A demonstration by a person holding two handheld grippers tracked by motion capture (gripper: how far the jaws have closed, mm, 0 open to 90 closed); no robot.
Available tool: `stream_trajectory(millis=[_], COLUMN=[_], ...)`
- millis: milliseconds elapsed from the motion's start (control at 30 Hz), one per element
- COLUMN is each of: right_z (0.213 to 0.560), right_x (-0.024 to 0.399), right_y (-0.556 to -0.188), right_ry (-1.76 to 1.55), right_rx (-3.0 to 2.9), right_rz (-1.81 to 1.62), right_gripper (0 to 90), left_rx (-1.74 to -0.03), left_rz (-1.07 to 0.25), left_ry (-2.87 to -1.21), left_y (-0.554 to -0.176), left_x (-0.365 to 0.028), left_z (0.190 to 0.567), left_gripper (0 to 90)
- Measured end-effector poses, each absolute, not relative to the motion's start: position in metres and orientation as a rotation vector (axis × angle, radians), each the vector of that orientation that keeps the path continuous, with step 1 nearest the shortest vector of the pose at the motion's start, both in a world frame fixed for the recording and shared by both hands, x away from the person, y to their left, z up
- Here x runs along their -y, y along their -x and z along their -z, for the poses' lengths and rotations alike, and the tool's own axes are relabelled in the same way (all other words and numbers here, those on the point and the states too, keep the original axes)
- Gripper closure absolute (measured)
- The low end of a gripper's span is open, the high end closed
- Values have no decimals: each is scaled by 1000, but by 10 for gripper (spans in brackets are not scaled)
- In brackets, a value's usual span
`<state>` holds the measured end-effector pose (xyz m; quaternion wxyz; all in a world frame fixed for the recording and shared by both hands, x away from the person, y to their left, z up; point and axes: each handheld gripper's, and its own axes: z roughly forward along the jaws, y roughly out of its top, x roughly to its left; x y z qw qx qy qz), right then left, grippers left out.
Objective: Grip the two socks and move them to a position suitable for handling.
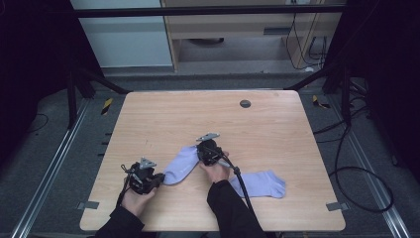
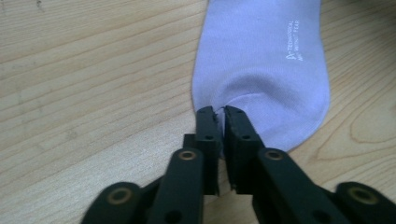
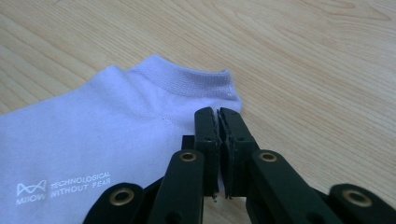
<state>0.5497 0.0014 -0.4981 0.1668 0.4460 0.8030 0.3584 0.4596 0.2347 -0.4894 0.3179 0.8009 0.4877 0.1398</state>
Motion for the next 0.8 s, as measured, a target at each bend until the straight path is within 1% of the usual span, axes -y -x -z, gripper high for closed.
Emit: stream_trajectory(millis=[133,233,367,600,667,767,800], right_z=[492,485,482,492,495,496,495], right_x=[-1,0,1,-2,-2,-1,0], right_y=[-542,-532,-516,-492,-490,-488,-488], right_ry=[-1253,-1238,-1229,-1249,-1252,-1251,-1248], right_rx=[-2289,-2282,-2277,-2307,-2321,-2310,-2298], right_rz=[-1060,-1102,-1134,-1140,-1128,-1117,-1117], right_gripper=[874,873,869,847,805,690,665], left_rx=[-1280,-1283,-1291,-1311,-1321,-1322,-1321], left_rz=[-387,-424,-501,-527,-539,-552,-546], left_ry=[-2093,-2058,-2071,-2091,-2089,-2065,-2055], left_y=[-461,-463,-467,-475,-476,-475,-475], left_x=[-238,-245,-254,-265,-265,-267,-267], left_z=[486,479,475,479,481,479,478], left_gripper=[885,887,887,883,868,803,795])
